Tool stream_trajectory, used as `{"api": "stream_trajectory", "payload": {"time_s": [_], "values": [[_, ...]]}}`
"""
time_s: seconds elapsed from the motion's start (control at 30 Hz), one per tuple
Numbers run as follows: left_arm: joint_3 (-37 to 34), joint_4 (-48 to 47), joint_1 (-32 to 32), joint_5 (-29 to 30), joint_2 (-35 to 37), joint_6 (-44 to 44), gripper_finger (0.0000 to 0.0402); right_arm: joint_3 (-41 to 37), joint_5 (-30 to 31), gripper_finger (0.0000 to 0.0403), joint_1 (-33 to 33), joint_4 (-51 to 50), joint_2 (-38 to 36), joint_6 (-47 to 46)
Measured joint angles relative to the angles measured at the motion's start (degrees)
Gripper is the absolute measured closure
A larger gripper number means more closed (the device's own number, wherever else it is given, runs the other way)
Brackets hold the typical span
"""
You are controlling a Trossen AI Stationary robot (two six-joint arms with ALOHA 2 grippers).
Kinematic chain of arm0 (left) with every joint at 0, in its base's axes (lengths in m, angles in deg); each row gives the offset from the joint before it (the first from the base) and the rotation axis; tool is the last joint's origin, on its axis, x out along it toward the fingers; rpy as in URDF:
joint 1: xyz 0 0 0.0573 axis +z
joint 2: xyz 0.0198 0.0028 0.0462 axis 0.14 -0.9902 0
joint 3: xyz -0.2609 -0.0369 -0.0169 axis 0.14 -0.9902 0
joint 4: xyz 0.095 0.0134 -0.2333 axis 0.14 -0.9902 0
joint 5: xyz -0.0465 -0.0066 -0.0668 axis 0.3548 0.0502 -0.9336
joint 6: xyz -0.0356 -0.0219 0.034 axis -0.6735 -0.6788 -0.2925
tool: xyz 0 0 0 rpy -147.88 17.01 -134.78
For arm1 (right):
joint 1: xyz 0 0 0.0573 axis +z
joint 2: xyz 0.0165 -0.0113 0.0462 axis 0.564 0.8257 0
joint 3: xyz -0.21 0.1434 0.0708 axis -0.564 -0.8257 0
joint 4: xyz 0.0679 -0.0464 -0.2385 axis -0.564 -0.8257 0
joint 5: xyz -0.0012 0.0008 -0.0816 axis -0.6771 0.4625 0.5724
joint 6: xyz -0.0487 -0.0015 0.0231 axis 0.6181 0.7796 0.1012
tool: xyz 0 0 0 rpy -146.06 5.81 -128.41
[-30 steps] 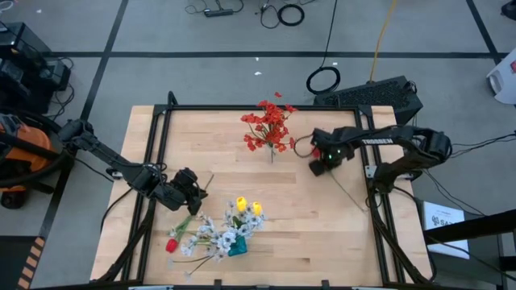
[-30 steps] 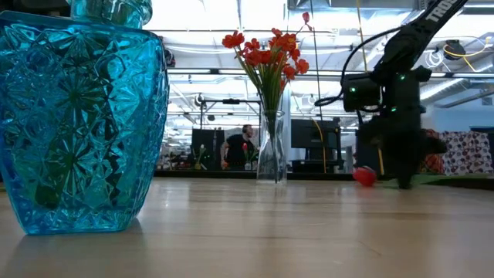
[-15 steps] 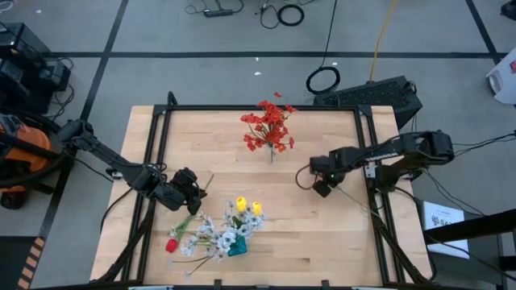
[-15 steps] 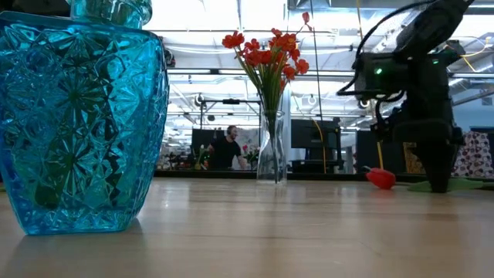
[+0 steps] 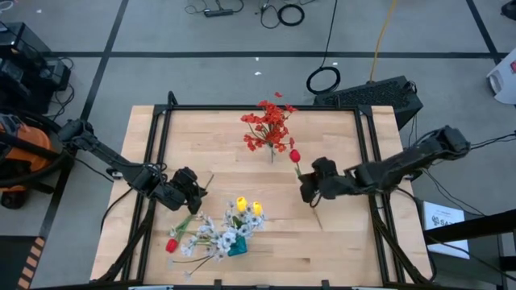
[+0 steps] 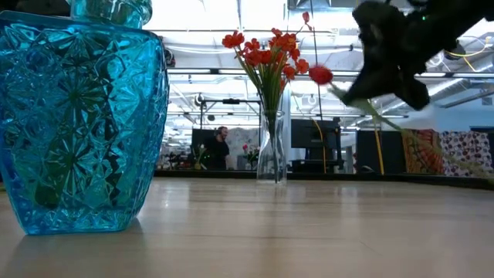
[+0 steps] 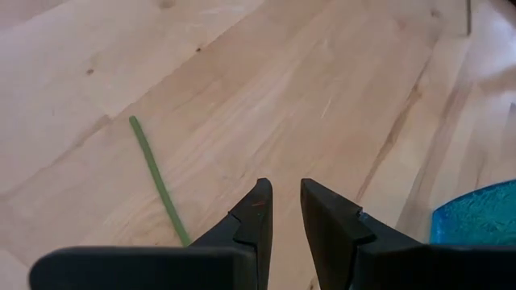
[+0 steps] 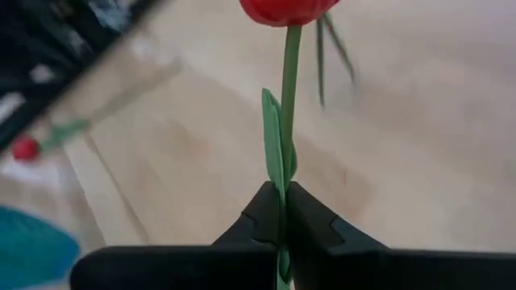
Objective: Sort flowers into vase by color
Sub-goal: Put the top red tulip into the transparent flower vase
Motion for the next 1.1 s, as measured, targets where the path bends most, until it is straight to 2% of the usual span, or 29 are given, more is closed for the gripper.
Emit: {"api": "stream_trajectory", "payload": {"time_s": [0.17,0.33,0.4,0.5,0.53,0.6,0.77,0.87,0.97,1.1], "values": [[0.0,0.3,0.0,0.3,0.0,3.5,0.0330,0.0,15.8,0.0401,5.6,5.1,-3.5,6.9],[0.0,0.4,0.0,0.8,0.0,3.3,0.0329,0.0,32.4,0.0401,7.6,5.8,-8.2,16.8],[0.0,0.5,0.0,1.4,0.0,3.3,0.0329,0.0,34.6,0.0401,6.8,5.6,-10.7,21.4],[0.0,2.6,0.0,2.5,0.0,3.3,0.0329,0.0,34.3,0.0402,4.3,5.6,-15.6,28.8],[0.0,3.4,0.0,3.1,0.0,3.3,0.0329,0.0,33.6,0.0402,3.1,5.6,-17.3,31.2],[0.0,4.4,0.0,4.2,0.0,3.3,0.0329,0.0,28.2,0.0402,0.0,5.8,-20.5,36.7],[0.0,5.1,0.0,6.6,0.0,3.3,0.0330,-2.8,8.0,0.0403,-10.4,16.8,-25.5,51.1],[0.0,5.0,0.0,7.6,0.0,3.3,0.0329,-5.9,-1.1,0.0403,-15.1,25.5,-26.0,56.7],[0.0,5.0,0.0,7.7,0.0,3.3,0.0329,-8.8,-9.7,0.0403,-18.7,39.4,-26.1,61.5],[0.0,5.0,0.0,7.7,0.0,3.3,0.0329,-12.6,-16.9,0.0403,-23.9,54.0,-25.8,65.5]]}}
